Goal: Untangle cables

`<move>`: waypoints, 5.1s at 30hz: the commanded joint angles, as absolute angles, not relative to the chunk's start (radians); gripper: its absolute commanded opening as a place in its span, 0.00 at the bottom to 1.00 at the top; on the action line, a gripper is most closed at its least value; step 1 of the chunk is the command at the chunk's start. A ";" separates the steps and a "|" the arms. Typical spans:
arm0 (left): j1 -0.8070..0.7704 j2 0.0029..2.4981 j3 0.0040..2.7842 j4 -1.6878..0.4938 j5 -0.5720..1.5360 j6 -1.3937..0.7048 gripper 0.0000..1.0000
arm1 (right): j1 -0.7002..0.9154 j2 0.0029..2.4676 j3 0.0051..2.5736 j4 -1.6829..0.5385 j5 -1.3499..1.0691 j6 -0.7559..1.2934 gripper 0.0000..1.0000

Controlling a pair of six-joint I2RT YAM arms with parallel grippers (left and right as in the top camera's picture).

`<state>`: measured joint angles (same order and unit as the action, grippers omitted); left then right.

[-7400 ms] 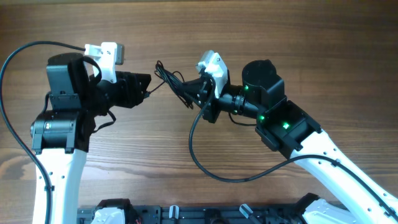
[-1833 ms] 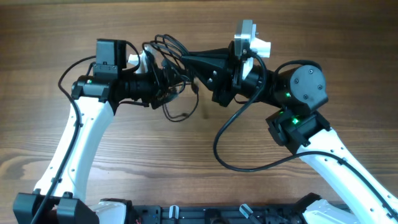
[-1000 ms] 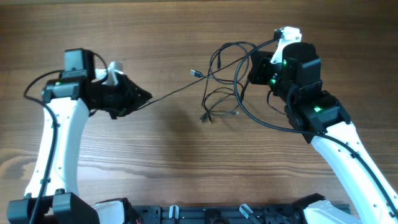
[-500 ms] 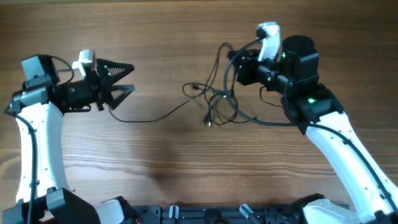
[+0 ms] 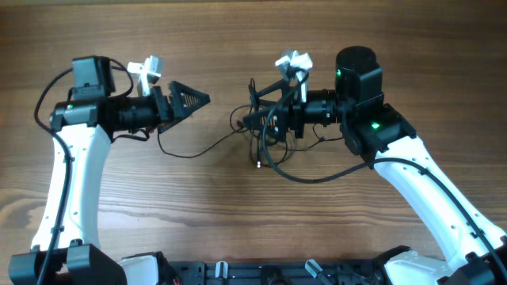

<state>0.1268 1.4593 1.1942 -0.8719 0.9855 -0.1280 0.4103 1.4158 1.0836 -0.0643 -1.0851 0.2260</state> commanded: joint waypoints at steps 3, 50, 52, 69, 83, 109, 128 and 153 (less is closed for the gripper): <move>0.041 1.464 1.203 -0.795 0.304 -0.011 0.86 | 0.414 1.420 1.092 -0.154 -1.291 0.133 1.00; -0.162 1.467 1.203 -1.045 0.406 0.137 1.00 | 0.553 1.484 1.084 -0.630 -0.402 0.126 1.00; -0.162 1.467 1.203 -1.072 0.411 0.137 1.00 | 0.553 1.507 1.084 -0.612 -0.558 0.049 1.00; -0.162 1.467 1.203 -1.063 0.411 0.137 1.00 | 0.551 1.779 1.085 -0.289 -0.623 0.103 0.04; -0.162 1.467 1.203 -1.041 0.411 0.137 1.00 | 0.553 1.275 1.430 -0.271 -0.569 0.191 0.04; -0.158 1.468 1.203 -0.768 0.411 -0.405 1.00 | 0.526 1.208 1.430 -0.181 -0.624 0.261 0.04; -0.265 1.542 1.195 -0.624 0.418 -0.549 0.99 | 0.427 1.268 1.430 -0.147 -0.601 0.266 0.04; -0.497 1.724 1.195 -0.579 0.376 -0.711 0.04 | 0.419 1.266 1.430 -0.182 -0.533 0.228 0.04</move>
